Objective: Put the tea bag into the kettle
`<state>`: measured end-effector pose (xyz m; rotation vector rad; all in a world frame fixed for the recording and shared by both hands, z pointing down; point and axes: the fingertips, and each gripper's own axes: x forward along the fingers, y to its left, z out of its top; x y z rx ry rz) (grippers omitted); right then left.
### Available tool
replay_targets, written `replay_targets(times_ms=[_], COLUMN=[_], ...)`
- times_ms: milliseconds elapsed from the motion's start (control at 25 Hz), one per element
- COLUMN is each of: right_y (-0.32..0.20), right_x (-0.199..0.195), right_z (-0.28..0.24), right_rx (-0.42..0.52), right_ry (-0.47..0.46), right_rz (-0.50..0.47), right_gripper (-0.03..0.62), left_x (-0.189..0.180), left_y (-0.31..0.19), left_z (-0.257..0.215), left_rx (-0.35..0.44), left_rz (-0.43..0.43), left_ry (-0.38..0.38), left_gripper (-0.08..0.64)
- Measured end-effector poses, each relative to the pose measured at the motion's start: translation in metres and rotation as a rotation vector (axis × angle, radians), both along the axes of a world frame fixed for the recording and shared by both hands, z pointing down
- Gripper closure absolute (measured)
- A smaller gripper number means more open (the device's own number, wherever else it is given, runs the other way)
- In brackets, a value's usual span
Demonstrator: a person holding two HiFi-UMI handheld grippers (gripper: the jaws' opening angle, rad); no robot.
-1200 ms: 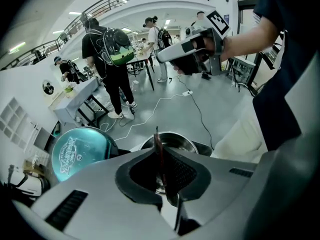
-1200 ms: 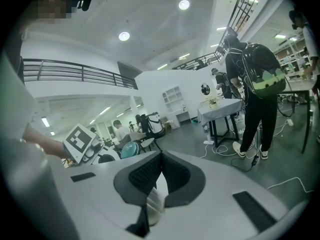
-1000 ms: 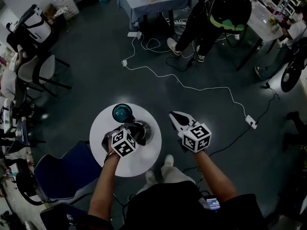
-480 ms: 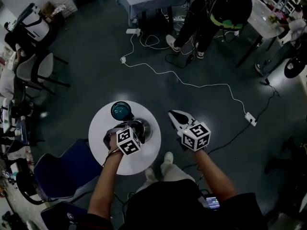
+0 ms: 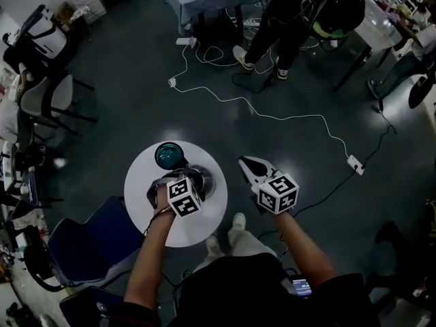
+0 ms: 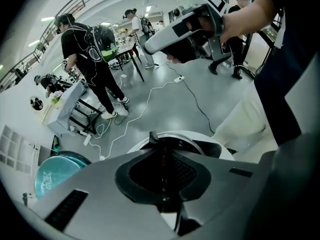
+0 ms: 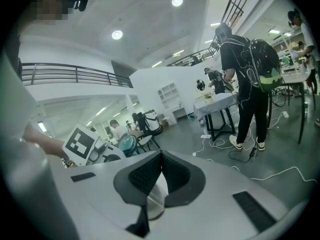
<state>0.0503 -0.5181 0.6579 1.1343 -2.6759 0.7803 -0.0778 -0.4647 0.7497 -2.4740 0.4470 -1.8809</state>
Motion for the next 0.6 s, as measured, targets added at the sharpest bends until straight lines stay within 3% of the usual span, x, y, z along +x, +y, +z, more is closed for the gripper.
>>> replay_targets(times_ms=[360, 520, 600], right_y=[-0.001, 0.002, 0.005], right_x=[-0.005, -0.001, -0.002], right_z=[-0.001, -0.003, -0.004], right_rx=[-0.005, -0.003, -0.001], right_ry=[0.005, 0.012, 0.017], right_rz=[0.001, -0.004, -0.012], right_gripper=[0.577, 0.577, 0.577], left_x=[-0.01, -0.004, -0.006], left_y=[-0.002, 0.002, 0.003], left_z=[0.001, -0.008, -0.015], left_rx=[0.077, 0.067, 0.083], left_rz=[0.029, -0.001, -0.018], left_ry=[-0.015, 0.041, 0.06], left_gripper=[0.519, 0.518, 0.478])
